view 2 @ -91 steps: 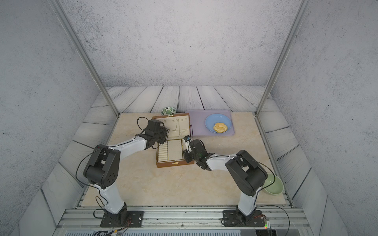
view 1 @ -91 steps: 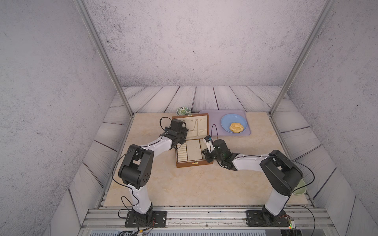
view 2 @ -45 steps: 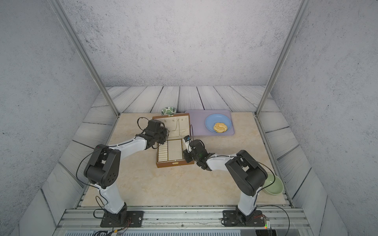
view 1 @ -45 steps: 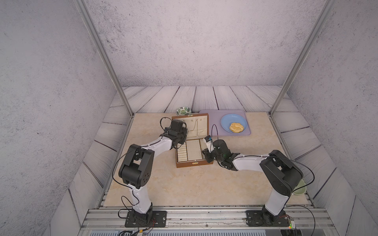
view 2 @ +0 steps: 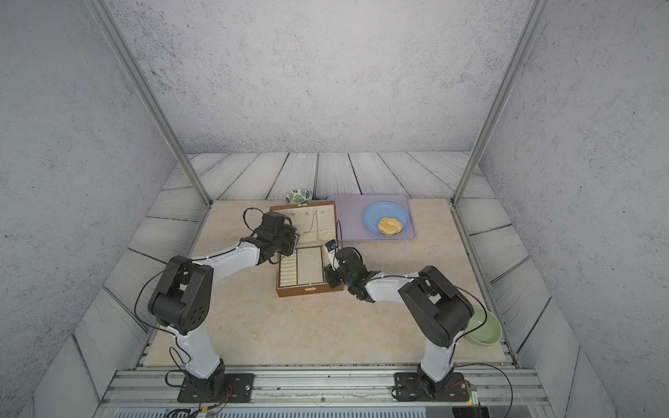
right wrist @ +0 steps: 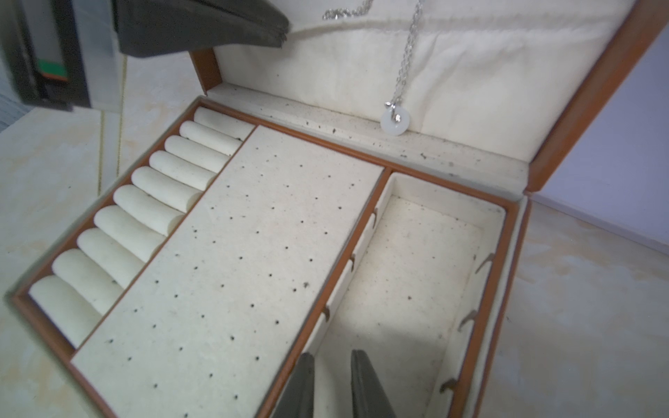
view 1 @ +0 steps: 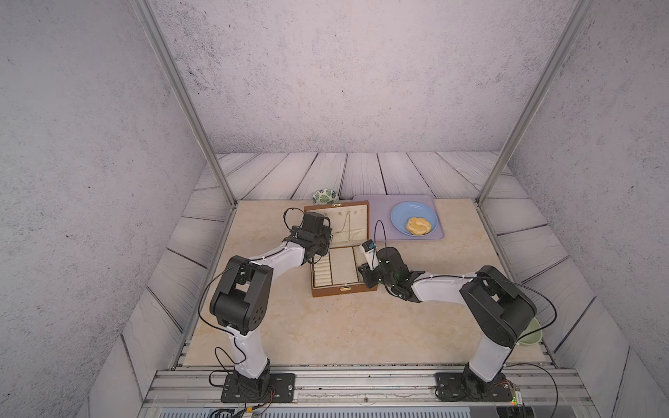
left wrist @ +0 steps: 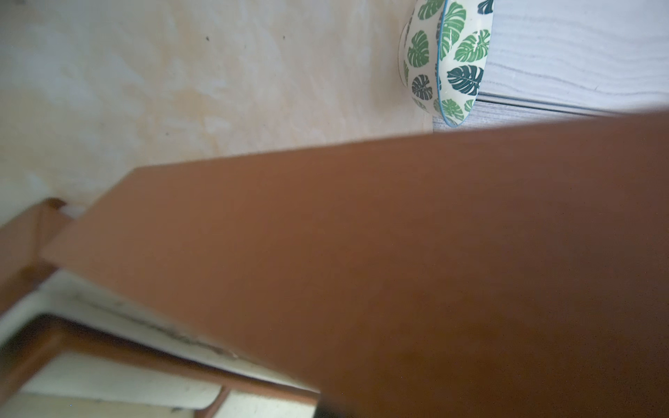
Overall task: Put jewelry chain into jewelry box
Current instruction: Open the storage slot of the jewelry box, then reset both arms
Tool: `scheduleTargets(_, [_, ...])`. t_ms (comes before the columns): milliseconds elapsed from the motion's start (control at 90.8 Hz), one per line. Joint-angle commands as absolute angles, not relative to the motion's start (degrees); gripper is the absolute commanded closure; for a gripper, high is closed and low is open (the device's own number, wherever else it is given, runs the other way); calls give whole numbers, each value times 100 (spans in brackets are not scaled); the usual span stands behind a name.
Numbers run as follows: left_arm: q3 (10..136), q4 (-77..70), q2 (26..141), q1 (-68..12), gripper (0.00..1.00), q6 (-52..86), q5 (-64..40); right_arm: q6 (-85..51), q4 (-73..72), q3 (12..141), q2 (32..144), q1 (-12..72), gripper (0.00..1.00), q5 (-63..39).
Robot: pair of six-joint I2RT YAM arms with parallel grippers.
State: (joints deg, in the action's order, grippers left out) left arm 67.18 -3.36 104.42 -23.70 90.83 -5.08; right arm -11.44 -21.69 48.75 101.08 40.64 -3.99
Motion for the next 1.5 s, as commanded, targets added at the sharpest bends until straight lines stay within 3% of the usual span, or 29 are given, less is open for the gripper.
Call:
scheduleTargets(0, [6605,-158,10084,-2469,100,8952,-413,-1094,-2113,4855,10177,4047,77,-404])
scheduleTargets(418, [6530,-202,9939,-2496,100,9055,-460,-1134,-2014,4916,10141,4047,77,-360])
scheduleTargets(572, [6705,92,9720,-2496,99,8753,-533,-1124,-1806,5026,9910,4044,72,-330])
scheduleTargets(682, [6854,639,9374,-2489,87,8316,-526,-1118,-1465,5228,9576,4043,67,-219])
scheduleTargets(815, [6945,1221,8843,-2474,82,7672,-456,-1116,-1086,5460,9160,4048,64,-5])
scheduleTargets(914, [7016,1829,8390,-2462,56,7024,-307,-1065,-772,5590,8866,4044,60,192])
scheduleTargets(1002, [6987,2349,8007,-2434,43,6347,66,-1076,-616,5597,8551,4038,55,631])
scheduleTargets(1112, [6804,2740,7469,-2297,24,5446,720,-1005,-614,5434,8127,4012,40,1212])
scheduleTargets(1178, [6601,2751,7185,-2193,0,4934,1184,-954,-600,5334,7891,3972,30,1667])
scheduleTargets(1288, [6221,2647,6912,-2023,2,4097,2258,-905,-597,5133,7634,3877,11,2688])
scheduleTargets(1376, [5890,2296,6952,-1717,2,3317,2850,-684,-699,4923,7523,3704,2,3484])
scheduleTargets(1486, [5342,1563,7290,-1290,2,2668,3286,-515,-1384,4435,7533,3198,1,4231])
